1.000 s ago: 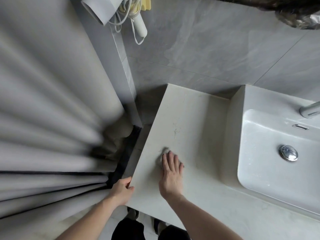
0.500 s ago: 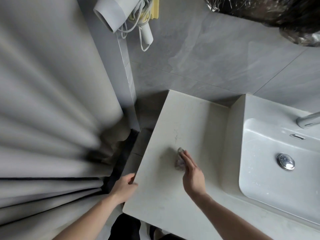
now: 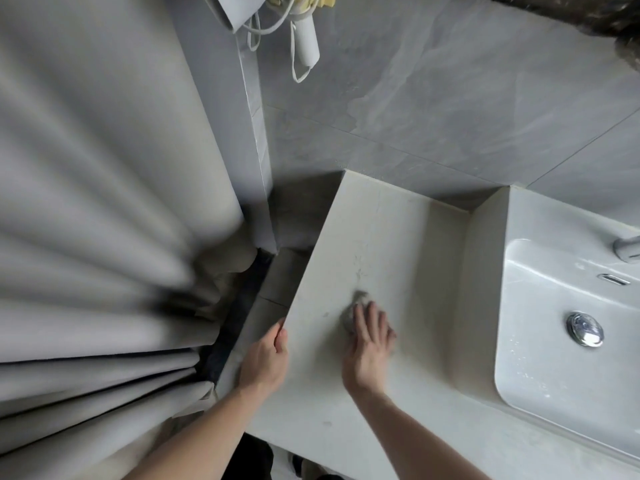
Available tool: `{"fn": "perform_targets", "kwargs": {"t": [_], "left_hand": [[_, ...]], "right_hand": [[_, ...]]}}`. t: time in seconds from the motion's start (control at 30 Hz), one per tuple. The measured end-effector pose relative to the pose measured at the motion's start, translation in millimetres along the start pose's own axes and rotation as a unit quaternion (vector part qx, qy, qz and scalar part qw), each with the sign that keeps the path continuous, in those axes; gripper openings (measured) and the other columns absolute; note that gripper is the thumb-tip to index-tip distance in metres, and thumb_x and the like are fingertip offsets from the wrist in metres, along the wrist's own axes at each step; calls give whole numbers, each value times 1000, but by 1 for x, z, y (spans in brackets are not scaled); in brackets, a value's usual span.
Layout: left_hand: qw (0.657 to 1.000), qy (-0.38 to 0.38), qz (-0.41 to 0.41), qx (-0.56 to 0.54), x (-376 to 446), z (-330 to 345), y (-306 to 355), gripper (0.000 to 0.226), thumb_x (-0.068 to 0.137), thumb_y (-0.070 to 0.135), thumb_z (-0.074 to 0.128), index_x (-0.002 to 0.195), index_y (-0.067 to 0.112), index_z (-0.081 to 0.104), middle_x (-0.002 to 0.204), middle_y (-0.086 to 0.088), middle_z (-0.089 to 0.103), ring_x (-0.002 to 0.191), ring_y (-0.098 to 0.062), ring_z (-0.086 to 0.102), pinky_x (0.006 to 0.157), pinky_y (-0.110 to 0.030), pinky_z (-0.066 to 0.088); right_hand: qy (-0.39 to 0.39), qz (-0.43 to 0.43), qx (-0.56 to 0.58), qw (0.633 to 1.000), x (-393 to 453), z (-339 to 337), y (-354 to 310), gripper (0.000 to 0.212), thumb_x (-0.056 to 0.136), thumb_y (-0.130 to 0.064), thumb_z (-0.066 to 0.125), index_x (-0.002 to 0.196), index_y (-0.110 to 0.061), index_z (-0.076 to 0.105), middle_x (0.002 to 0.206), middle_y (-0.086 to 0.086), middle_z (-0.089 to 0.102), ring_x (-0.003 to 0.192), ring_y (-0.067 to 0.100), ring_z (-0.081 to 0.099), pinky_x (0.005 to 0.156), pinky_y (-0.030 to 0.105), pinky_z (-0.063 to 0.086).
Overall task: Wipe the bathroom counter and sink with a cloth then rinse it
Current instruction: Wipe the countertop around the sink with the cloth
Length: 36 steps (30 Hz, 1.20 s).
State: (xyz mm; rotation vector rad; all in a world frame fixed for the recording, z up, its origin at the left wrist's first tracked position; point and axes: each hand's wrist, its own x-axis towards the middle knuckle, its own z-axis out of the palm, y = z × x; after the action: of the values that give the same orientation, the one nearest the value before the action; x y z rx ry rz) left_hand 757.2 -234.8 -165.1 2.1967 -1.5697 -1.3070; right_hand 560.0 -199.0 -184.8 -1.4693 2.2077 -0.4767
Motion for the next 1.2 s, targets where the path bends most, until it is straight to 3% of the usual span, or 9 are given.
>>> {"fn": "perform_targets", "kwargs": {"t": [0.13, 0.2, 0.33, 0.47, 0.63, 0.7, 0.8, 0.97, 1.2], "left_hand": [[998, 43, 54, 6, -8, 7, -12, 48, 106, 49, 29, 142, 32, 54, 132, 6, 67, 124, -24, 61, 97, -33, 49], [996, 69, 63, 3, -9, 8, -14, 41, 105, 48, 33, 134, 35, 59, 118, 8, 72, 110, -21, 68, 87, -31, 53], [994, 92, 61, 20, -9, 10, -10, 40, 104, 55, 31, 131, 43, 57, 111, 12, 74, 99, -18, 70, 75, -31, 51], [993, 104, 31, 53, -11, 9, -9, 51, 99, 66, 24, 126, 41, 61, 106, 3, 75, 100, -29, 68, 77, -36, 50], [989, 122, 42, 66, -11, 10, -9, 55, 97, 68, 28, 120, 35, 66, 102, 1, 76, 97, -30, 69, 76, -36, 52], [989, 125, 41, 70, -13, 9, -7, 52, 97, 66, 32, 120, 35, 68, 104, -1, 76, 98, -31, 69, 77, -36, 52], [989, 128, 40, 69, -15, 8, -3, 48, 98, 63, 36, 119, 35, 69, 104, -2, 76, 99, -31, 69, 77, -36, 51], [987, 133, 34, 78, -12, 11, -6, 45, 97, 63, 37, 116, 37, 69, 99, -2, 76, 97, -32, 69, 76, -36, 51], [986, 132, 36, 90, -8, 14, -9, 42, 96, 64, 34, 110, 40, 66, 94, 2, 75, 93, -27, 68, 70, -34, 46]], "right_hand": [[-67, -75, 75, 992, 4, 24, -66, 67, 93, -3, 35, 156, -24, 42, 170, -6, 21, 158, 16, 7, 127, 31, -2], [-110, -90, 137, 980, 9, 28, -90, 56, 103, -10, 32, 156, -27, 43, 168, -13, 23, 158, 8, 3, 128, 29, -4], [-125, -61, 221, 965, 16, 16, -101, 48, 106, -16, 36, 148, -31, 54, 162, -11, 39, 154, 4, 23, 129, 30, 18], [-38, -54, 256, 964, 26, -30, -64, 45, 108, -7, 42, 143, -26, 61, 155, -12, 47, 149, 0, 35, 122, 20, 27], [110, -3, 157, 981, 50, -88, 24, 46, 104, 3, 41, 139, -15, 64, 151, -10, 48, 147, 13, 43, 121, 29, 34], [117, 38, 110, 986, 60, -94, 56, 52, 98, -4, 35, 141, -11, 62, 152, -7, 47, 147, 22, 43, 120, 29, 33], [73, 69, 35, 994, 65, -79, 78, 63, 90, -12, 32, 149, -8, 51, 159, -6, 39, 149, 32, 37, 124, 45, 29], [74, 57, -30, 995, 56, -32, 39, 65, 92, -27, 32, 157, -19, 41, 168, 6, 31, 153, 33, 27, 124, 52, 19], [-35, -128, 34, 991, 54, 28, -64, 67, 91, -13, 42, 157, -24, 42, 168, -2, 29, 159, 25, 16, 126, 53, 13]]}}
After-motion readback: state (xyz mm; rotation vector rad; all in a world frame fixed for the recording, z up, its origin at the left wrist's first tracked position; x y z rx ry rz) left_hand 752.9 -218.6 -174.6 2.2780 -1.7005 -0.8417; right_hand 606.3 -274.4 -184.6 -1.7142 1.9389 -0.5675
